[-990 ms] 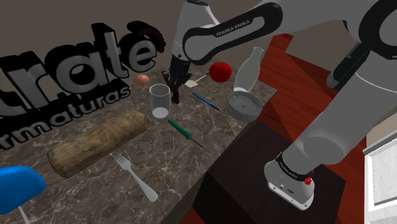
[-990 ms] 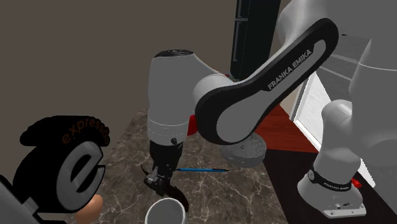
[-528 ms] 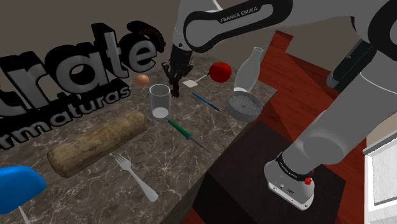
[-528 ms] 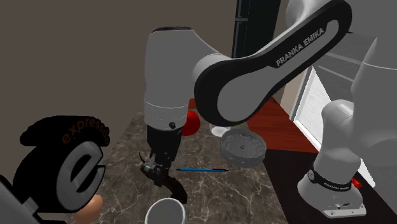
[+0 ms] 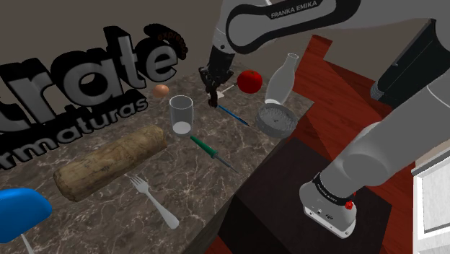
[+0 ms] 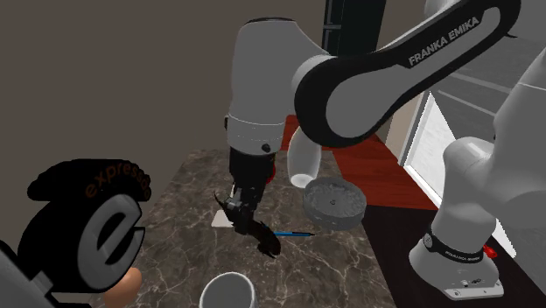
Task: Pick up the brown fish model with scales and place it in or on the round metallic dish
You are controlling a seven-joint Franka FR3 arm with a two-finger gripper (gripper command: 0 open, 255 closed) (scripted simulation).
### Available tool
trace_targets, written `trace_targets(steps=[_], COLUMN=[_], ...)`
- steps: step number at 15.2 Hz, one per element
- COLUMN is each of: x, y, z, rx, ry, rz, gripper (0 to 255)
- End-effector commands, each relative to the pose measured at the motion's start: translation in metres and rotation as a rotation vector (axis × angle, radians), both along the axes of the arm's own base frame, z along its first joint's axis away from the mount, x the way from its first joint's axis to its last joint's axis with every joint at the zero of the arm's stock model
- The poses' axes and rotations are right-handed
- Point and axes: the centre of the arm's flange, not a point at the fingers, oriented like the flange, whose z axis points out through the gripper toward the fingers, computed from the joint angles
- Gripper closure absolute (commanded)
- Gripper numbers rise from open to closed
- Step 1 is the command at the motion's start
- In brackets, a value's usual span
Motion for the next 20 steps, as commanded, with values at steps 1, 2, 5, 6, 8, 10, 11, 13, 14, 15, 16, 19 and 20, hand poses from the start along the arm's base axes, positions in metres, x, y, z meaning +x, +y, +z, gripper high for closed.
trace_targets(steps=[1, 2, 5, 6, 8, 10, 11, 13, 14, 15, 16, 19, 20], x=[-0.019, -0.028, -0.055, -0.064, -0.082, -0.100, -0.109, -0.127, -0.136, -0.145, -0.154, -0.181, -0.190], y=[-0.019, -0.029, -0.058, -0.067, -0.087, -0.106, -0.116, -0.135, -0.144, -0.154, -0.164, -0.193, -0.202], z=[0.000, 0.000, -0.001, -0.001, -0.001, -0.001, -0.001, -0.001, -0.001, -0.001, -0.002, -0.002, -0.002], rx=[0.001, 0.001, 0.001, 0.001, 0.001, 0.001, 0.001, 0.001, 0.001, 0.001, 0.001, 0.001, 0.001], ry=[0.000, 0.000, 0.000, 0.000, 0.000, 0.000, 0.000, 0.000, 0.000, 0.000, 0.000, 0.000, 0.000], rz=[0.001, 0.001, 0.001, 0.001, 0.001, 0.001, 0.001, 0.001, 0.001, 0.001, 0.001, 0.001, 0.001], gripper=[255, 255, 255, 255, 255, 255, 255, 255, 255, 255, 255, 255, 255])
